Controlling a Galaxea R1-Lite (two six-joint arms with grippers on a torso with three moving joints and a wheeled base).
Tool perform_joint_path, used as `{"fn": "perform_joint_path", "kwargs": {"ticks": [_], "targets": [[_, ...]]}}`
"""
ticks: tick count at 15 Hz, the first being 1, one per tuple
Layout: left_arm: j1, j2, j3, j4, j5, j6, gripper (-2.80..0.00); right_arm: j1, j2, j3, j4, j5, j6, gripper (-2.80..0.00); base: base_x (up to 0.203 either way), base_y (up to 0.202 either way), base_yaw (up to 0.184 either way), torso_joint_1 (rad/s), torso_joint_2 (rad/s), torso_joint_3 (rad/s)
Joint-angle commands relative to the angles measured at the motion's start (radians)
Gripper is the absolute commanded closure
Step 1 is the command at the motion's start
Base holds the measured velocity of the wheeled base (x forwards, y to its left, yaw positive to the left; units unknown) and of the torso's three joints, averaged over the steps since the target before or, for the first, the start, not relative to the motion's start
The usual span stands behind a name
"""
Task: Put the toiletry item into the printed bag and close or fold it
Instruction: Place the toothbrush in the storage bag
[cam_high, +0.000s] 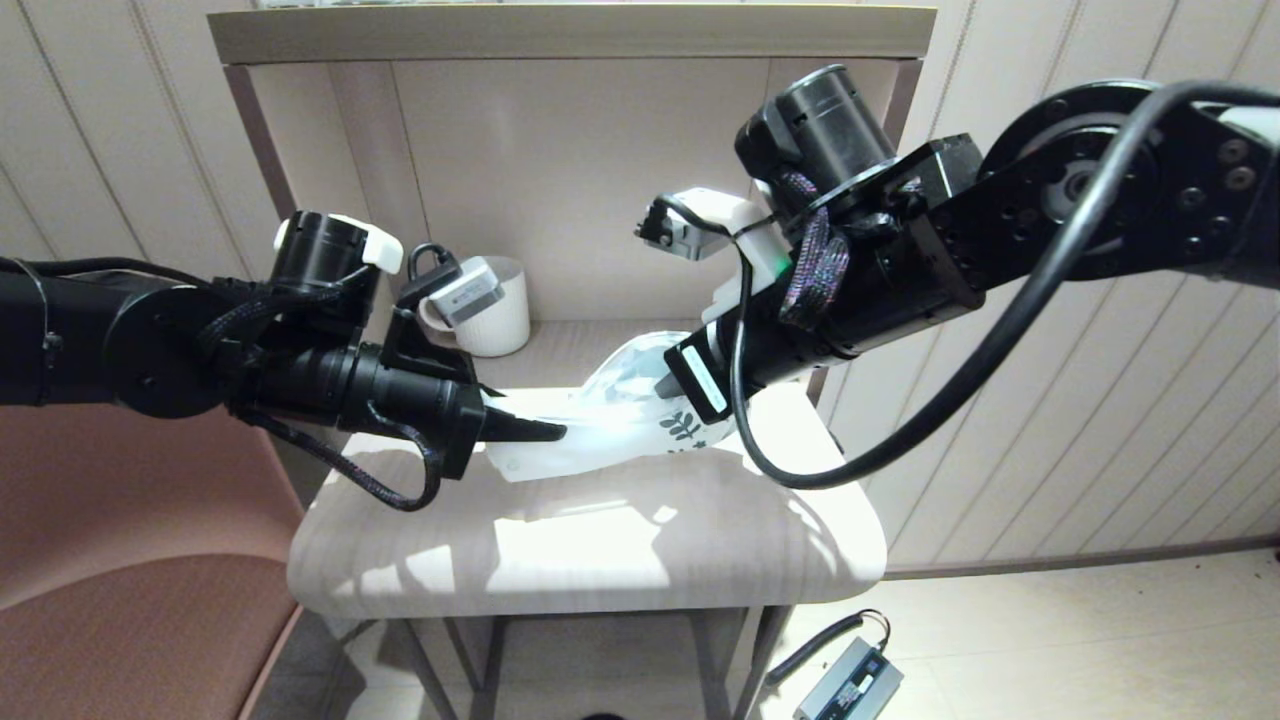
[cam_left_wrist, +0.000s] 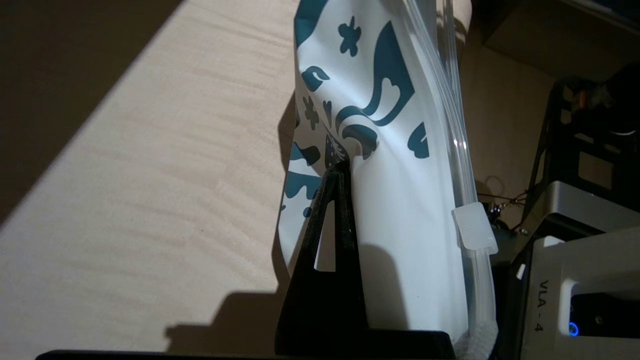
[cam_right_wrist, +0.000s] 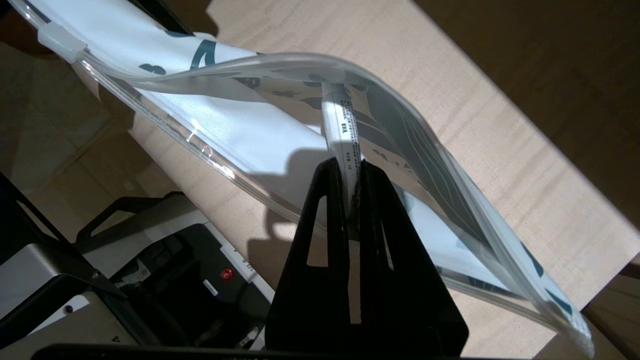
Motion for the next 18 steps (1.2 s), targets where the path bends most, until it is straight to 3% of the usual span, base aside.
{"fn": "perform_joint_path", "kwargs": {"ticks": [1,3,4,13,18], "targets": [[-0.012,-0.02,0.028,-0.001,-0.005,0.013,0.0,0.003,0.0,-0.001,0.004,0.001,0.0,0.0,0.0,0.0,0.0,0.0,0.0,0.0],[-0.015,-0.028,0.053,0.0,-0.005,0.055,0.0,0.004,0.0,-0.001,0.004,-0.005,-0.002,0.0,0.0,0.0,0.0,0.0,0.0,0.0],[-0.017,-0.033,0.06,0.001,-0.006,0.059,0.0,0.008,0.001,-0.001,0.005,-0.013,-0.002,-2.8,0.0,0.0,0.0,0.0,0.0,0.0],[-0.028,-0.04,0.054,-0.001,-0.005,0.06,0.0,0.021,-0.019,-0.001,-0.003,-0.015,-0.016,-2.8,0.0,0.0,0.0,0.0,0.0,0.0],[-0.028,0.019,0.045,-0.006,-0.008,0.049,0.0,0.049,-0.192,0.012,-0.001,-0.01,-0.006,-2.8,0.0,0.0,0.0,0.0,0.0,0.0]]}}
